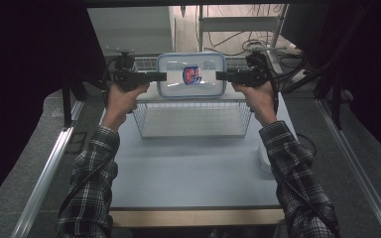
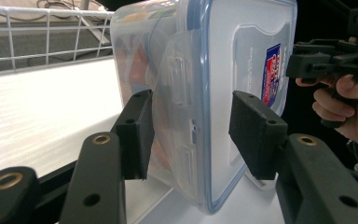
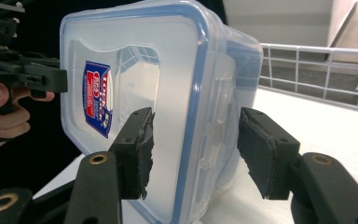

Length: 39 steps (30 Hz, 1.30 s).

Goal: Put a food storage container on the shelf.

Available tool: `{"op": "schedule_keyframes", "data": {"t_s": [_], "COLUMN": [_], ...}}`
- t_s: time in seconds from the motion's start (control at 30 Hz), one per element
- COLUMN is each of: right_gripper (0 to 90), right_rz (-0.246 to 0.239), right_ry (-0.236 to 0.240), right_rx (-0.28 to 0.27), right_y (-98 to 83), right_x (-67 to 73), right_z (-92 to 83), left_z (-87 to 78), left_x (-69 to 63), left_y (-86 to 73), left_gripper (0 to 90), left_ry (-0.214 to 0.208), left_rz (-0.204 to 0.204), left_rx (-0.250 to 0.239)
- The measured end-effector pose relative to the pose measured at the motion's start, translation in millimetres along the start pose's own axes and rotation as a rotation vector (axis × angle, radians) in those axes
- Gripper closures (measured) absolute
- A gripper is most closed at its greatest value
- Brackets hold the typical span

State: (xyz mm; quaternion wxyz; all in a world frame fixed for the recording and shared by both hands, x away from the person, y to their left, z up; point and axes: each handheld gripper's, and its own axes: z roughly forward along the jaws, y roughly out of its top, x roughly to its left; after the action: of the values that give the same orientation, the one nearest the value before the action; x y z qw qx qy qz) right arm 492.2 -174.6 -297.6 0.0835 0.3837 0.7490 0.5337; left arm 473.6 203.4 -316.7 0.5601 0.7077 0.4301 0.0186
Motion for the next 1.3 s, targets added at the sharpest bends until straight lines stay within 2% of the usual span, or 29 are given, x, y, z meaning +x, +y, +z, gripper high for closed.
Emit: {"op": "schedule_keyframes", "data": {"t_s": [0.13, 0.27, 0.37, 0.4, 0.43, 0.47, 0.5, 0.53, 0.63, 0.73, 0.8, 0.93, 1.0, 1.07, 1.2, 1.3], "right_gripper": [49.3, 51.7, 51.7, 52.0, 54.3, 57.0, 60.0, 60.2, 60.6, 60.8, 60.9, 61.0, 61.8, 63.5, 63.6, 63.6], "right_rz": [-0.048, -0.073, -0.065, -0.062, -0.06, -0.067, -0.075, -0.067, -0.096, -0.108, -0.1, -0.054, -0.055, -0.073, -0.093, -0.099], "right_ry": [-0.047, -0.104, -0.103, -0.102, -0.104, -0.113, -0.113, -0.118, -0.148, -0.169, -0.168, -0.145, -0.152, -0.164, -0.172, -0.179], "right_rx": [0.023, 0.034, 0.034, 0.036, 0.039, 0.047, 0.05, 0.03, 0.031, 0.041, 0.04, 0.022, 0.02, 0.029, 0.043, 0.043], "right_y": [2.0, 2.4, 2.8, 2.7, 2.6, 2.3, 1.5, 1.2, 2.9, 4.6, 5.0, 6.0, 7.3, 9.5, 11.4, 10.9], "right_x": [3.2, 5.0, 4.4, 4.0, 3.5, 3.3, 3.5, 3.7, 8.0, 11.4, 10.8, 8.8, 10.7, 13.2, 14.4, 13.1], "right_z": [3.7, 9.4, 10.0, 9.8, 9.6, 9.5, 10.1, 10.4, 12.0, 12.7, 13.0, 15.6, 17.2, 18.0, 17.3, 14.0], "left_z": [4.5, 8.2, 9.1, 10.2, 10.0, 10.1, 10.5, 11.4, 13.2, 13.7, 14.0, 15.0, 16.1, 19.8, 21.8, 22.6], "left_x": [3.8, 11.3, 15.9, 15.5, 15.3, 13.8, 12.3, 11.6, 12.6, 10.6, 10.4, 11.6, 12.7, 12.0, 8.5, 4.8], "left_y": [4.7, 8.0, 9.9, 10.2, 10.4, 10.7, 10.9, 10.9, 10.8, 12.5, 13.4, 16.1, 16.9, 16.5, 16.2, 12.9], "left_gripper": [48.7, 45.4, 45.1, 44.8, 43.8, 41.4, 40.9, 42.0, 40.5, 40.3, 39.9, 39.7, 42.0, 44.5, 41.6, 41.7], "left_ry": [0.01, 0.001, -0.01, -0.008, 0.012, 0.05, 0.065, 0.07, 0.069, 0.101, 0.117, 0.183, 0.188, 0.175, 0.185, 0.159], "left_rz": [-0.024, -0.054, -0.053, -0.066, -0.05, -0.028, -0.008, 0.003, -0.002, 0.022, 0.023, 0.024, 0.024, 0.021, 0.025, 0.018], "left_rx": [0.011, 0.025, 0.035, 0.024, 0.022, 0.019, 0.022, 0.034, 0.04, 0.038, 0.036, 0.007, 0.003, -0.003, 0.0, -0.001]}}
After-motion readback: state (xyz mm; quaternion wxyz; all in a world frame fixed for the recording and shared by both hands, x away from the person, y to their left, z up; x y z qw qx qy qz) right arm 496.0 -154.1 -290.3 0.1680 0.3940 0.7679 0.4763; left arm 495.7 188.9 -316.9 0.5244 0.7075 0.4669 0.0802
